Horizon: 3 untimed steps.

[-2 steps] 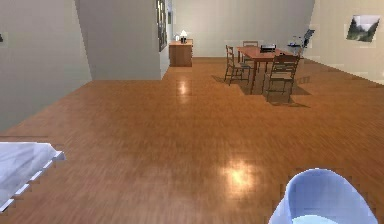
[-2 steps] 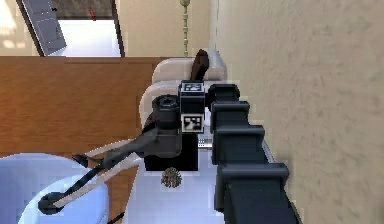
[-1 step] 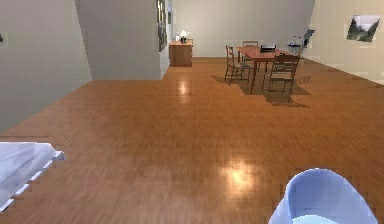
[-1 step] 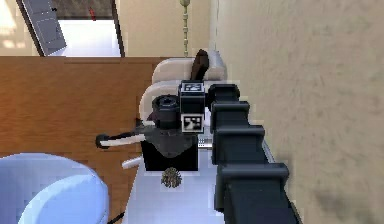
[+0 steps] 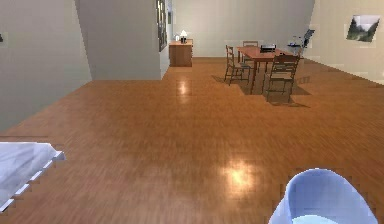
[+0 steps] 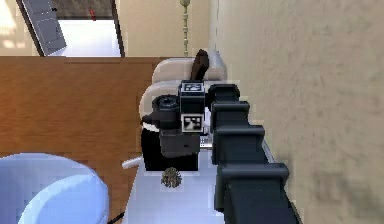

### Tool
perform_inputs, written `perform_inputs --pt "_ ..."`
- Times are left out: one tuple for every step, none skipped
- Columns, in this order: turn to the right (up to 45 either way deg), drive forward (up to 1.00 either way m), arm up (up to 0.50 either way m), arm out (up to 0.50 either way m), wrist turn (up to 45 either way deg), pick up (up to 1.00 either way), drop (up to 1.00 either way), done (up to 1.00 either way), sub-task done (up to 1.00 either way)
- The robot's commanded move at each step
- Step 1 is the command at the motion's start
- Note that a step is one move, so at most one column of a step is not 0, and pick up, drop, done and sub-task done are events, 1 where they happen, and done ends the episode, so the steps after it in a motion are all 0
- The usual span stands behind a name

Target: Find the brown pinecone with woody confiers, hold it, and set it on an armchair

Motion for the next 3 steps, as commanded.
perform_inputs --pt "0.0 0.0 -0.24 0.0 0.0 0.0 0.0 0.0 0.0" --pt "0.0 0.0 0.0 0.0 0.0 1.0 0.0 0.0 0.0" --pt "0.0 0.0 0.1 0.0 0.0 0.0 0.0 0.0 0.0"
